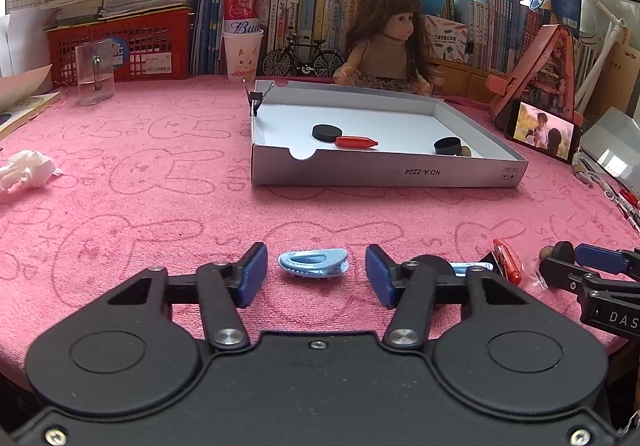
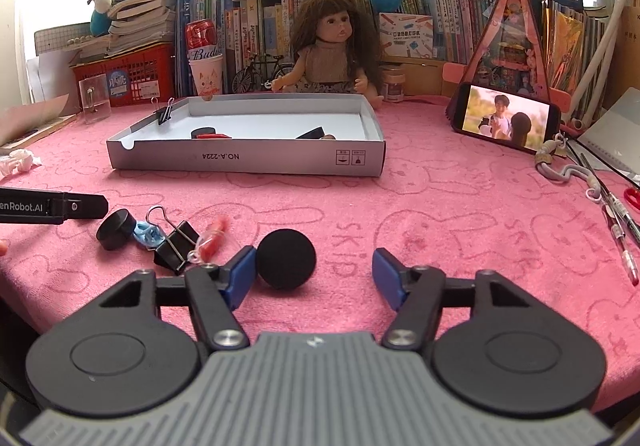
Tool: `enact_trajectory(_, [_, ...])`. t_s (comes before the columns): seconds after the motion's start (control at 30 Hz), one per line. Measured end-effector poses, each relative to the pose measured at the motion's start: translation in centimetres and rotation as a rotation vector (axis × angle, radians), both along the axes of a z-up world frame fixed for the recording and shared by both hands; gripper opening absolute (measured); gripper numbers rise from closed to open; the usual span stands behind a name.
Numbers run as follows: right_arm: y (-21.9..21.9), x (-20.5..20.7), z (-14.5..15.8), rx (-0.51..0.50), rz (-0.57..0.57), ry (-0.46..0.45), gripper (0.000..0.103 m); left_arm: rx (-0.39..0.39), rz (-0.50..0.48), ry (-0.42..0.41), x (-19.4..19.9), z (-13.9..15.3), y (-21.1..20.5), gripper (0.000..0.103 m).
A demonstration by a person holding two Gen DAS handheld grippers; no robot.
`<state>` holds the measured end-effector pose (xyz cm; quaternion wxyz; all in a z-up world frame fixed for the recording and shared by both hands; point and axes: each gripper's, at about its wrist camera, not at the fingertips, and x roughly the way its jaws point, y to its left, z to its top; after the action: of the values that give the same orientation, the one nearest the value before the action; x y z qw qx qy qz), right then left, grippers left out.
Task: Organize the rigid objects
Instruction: 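Grasp the blue plastic clip with the left gripper while the right gripper grasps a black puck, then carry the blue clip in the left gripper while the right gripper carries the puck over the tray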
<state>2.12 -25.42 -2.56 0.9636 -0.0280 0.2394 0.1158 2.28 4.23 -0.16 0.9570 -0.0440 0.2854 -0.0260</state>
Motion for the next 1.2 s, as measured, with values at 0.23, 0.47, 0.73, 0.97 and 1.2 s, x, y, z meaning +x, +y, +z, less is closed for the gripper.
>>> enact_trajectory(0.23, [0.6,-0.1,0.1,-0.004,0.028,-0.014,0.043,-0.004,0.003,-0.004,0.0,-0.1,0.1,0.037])
enact_trajectory(0.47, [1.0,0.2,0.3,-0.002,0.05,-0.019,0.036,-0.02,0.004,-0.003,0.2,0.1,0.1,0.037])
enact_trajectory(0.73, [0.9,0.8,0.9,0.0,0.034,-0.039,0.036,-0.02,-0.001,-0.018,0.7,0.6,-0.1,0.037])
enact_trajectory(0.97, [0.6,1.8,1.8,-0.003,0.005,-0.059,0.036,-0.022,-0.007,-0.047,1.8,1.7,-0.2,0.037])
enact_trajectory(1.2, [0.2,3.4,2.7,0.022,-0.035,-0.053,0.036,-0.021,-0.017,-0.087,3.3,3.2,-0.6,0.037])
